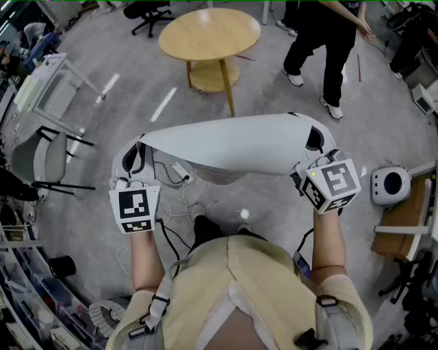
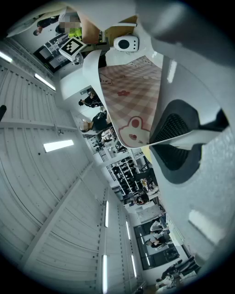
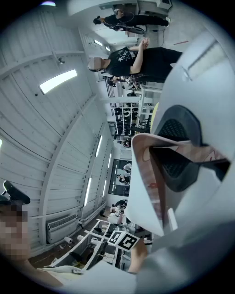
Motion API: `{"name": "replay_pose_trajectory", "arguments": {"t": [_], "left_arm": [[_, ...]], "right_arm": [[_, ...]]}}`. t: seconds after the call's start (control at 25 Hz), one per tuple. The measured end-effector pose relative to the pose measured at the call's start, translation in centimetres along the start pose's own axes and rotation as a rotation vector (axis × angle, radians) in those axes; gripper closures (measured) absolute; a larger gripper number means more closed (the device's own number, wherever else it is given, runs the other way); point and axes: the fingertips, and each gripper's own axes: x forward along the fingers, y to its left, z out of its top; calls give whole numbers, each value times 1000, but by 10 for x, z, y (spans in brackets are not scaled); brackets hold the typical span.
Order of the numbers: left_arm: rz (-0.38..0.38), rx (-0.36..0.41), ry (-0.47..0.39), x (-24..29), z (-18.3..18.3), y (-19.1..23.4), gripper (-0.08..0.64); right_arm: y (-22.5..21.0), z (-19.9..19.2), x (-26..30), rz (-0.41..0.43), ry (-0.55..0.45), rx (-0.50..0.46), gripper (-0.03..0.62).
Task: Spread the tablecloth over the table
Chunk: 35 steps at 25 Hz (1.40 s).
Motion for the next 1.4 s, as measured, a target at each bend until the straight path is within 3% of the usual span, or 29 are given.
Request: {"name": "replay_pose_trajectory", "arguments": {"t": [0.32, 0.6, 0.92, 1.08, 1.4], "left_arm": [[33, 6, -28, -9, 16, -25, 554], [52, 15, 0, -16, 16, -36, 554], [69, 25, 31, -20, 5, -18, 554], [92, 23, 41, -3, 0, -7, 554], [40, 3, 28, 55, 0, 7, 554]], "right_arm": [[-15, -8, -26, -2, -6, 39, 572], [-20, -10, -30, 0, -11, 26, 572], [-10, 1, -7, -2, -39, 32, 572], [-12, 2, 15, -29, -27, 52, 572], [-40, 2, 59, -68, 12, 68, 572]]}}
